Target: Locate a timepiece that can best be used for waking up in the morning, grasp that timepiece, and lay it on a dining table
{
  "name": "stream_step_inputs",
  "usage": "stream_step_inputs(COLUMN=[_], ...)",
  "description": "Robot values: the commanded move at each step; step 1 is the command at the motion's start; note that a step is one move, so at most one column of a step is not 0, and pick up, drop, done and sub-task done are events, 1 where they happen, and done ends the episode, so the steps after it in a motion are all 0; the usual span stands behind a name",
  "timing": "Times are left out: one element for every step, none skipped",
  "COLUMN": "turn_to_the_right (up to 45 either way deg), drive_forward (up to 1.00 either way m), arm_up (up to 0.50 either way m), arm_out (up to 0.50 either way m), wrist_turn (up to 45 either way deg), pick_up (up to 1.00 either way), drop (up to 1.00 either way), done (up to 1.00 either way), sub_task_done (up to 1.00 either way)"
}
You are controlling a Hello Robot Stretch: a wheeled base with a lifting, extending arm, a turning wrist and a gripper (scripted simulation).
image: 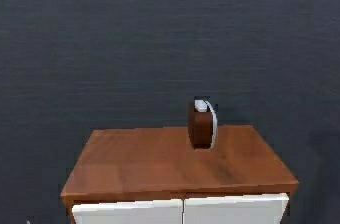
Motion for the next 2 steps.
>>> stream_step_inputs(turn_to_the_right=[-45.0, -33.0], drive_forward=[0.00, 0.00], arm_up=[0.00, 0.00], arm_out=[0.00, 0.00], wrist_turn=[0.0, 0.0], pick_up=[0.00, 0.00], drop=[0.00, 0.00], done=[0.00, 0.00], sub_task_done=[0.00, 0.00])
